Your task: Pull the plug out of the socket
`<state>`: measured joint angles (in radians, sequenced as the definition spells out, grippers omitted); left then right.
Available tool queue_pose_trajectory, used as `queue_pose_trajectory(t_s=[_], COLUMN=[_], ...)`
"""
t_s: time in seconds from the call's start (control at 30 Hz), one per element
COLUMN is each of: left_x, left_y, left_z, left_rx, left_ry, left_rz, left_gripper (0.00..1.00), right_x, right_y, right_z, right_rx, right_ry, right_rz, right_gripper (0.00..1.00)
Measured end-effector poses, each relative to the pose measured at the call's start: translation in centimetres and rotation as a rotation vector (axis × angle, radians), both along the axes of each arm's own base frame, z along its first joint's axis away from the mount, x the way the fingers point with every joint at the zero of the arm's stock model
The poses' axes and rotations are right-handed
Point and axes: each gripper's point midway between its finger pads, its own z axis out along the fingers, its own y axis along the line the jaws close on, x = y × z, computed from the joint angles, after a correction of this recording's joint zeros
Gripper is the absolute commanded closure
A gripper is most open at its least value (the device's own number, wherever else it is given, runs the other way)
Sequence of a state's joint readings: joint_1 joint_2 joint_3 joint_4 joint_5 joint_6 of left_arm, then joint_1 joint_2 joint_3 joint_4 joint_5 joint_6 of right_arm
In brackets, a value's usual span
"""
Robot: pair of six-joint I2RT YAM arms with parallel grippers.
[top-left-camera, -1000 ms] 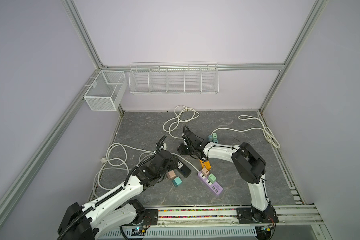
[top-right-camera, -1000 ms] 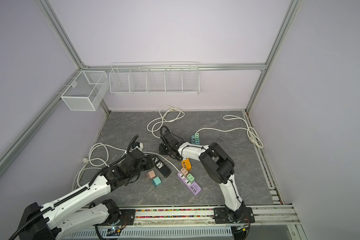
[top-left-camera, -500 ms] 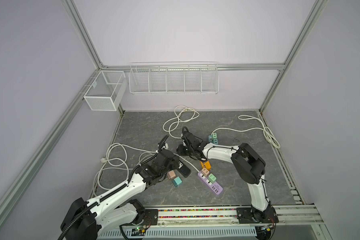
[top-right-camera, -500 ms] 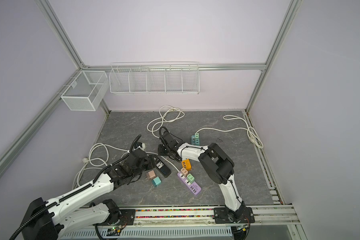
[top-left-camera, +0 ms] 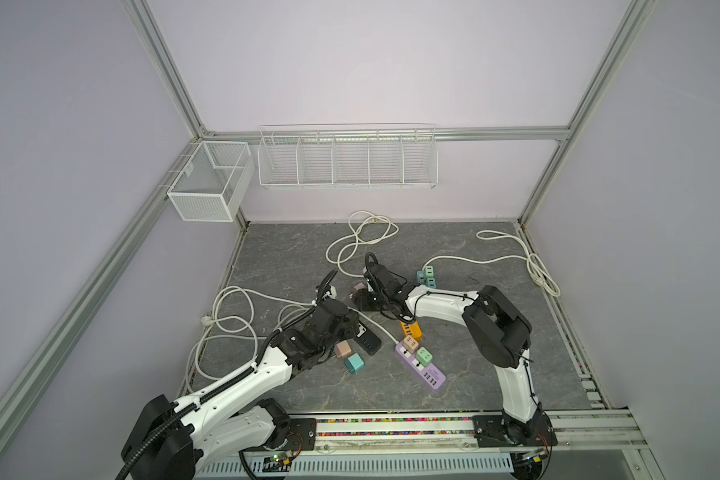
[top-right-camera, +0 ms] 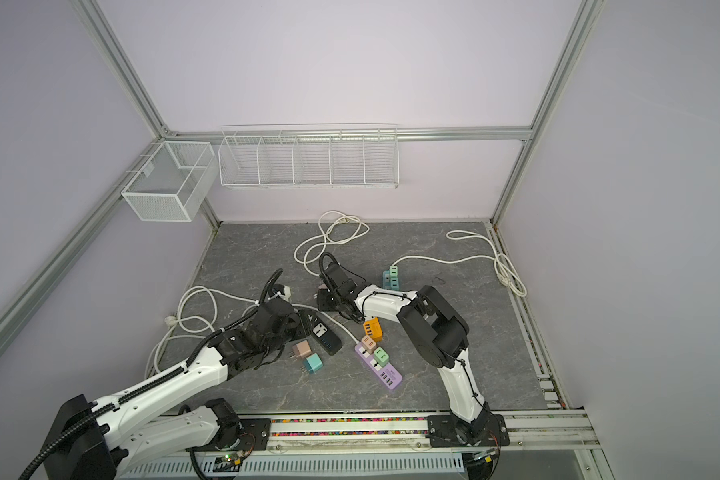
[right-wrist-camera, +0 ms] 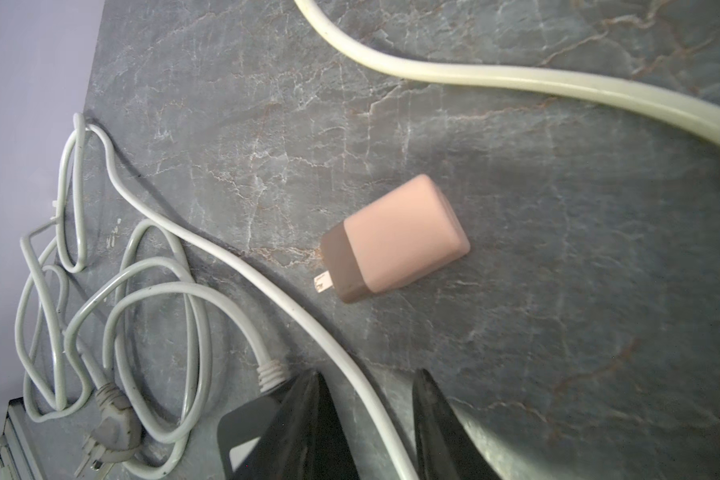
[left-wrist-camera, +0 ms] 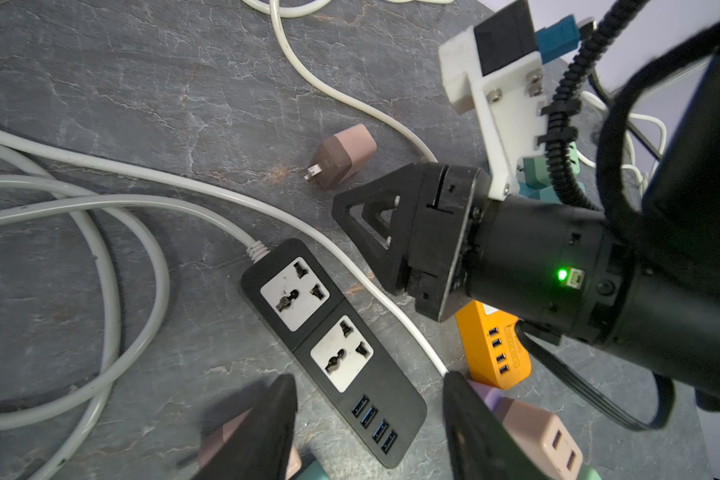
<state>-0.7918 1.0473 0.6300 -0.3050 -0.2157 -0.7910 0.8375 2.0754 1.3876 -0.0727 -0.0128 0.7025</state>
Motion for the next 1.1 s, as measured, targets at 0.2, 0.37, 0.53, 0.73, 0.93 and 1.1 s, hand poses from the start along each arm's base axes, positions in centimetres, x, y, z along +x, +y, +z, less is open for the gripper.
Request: queue_pose_trajectory(t_s=[0.2, 0.37, 0.53, 0.73, 0.93, 1.1], left_x=[0.0, 0.3, 0.8, 1.4, 2.4, 2.6], left_y=[0.0, -0.6, -1.7, -3.4, -5.7, -7.0], left_z=[0.0, 0.6, 0.8, 0.0, -0.4, -1.9], left_rx=[-0.002, -0.013, -0.035, -0.050, -0.098, -0.116], left_ry=[0.001, 0.000, 0.004, 0.035, 0.056, 0.096], left_rz=[-0.002, -0.009, -0.029, -0.061, -0.089, -0.111], left_gripper=[0.42, 0.42, 0.42, 0.42, 0.42, 0.42], right_x=[-0.4, -0.3, -0.6, -0.7, -0.5, -0.4], right_y=[-1.4, -2.9, -5.1, -8.7, -11.6, -13.1], right_z=[2.5, 8.3, 12.4, 13.3, 12.3, 11.2], right_rx=[-0.024, 0.008, 0.002, -0.098, -0.219, -0.286], right_ry=[-0.041, -0.133, -0.211, -0.250, -0.242, -0.221], right_rz=[0.008, 0.007, -0.001, -0.024, -0.027, -0.028], right_gripper=[0.46, 0.41, 0.37, 0.31, 0.27, 0.26])
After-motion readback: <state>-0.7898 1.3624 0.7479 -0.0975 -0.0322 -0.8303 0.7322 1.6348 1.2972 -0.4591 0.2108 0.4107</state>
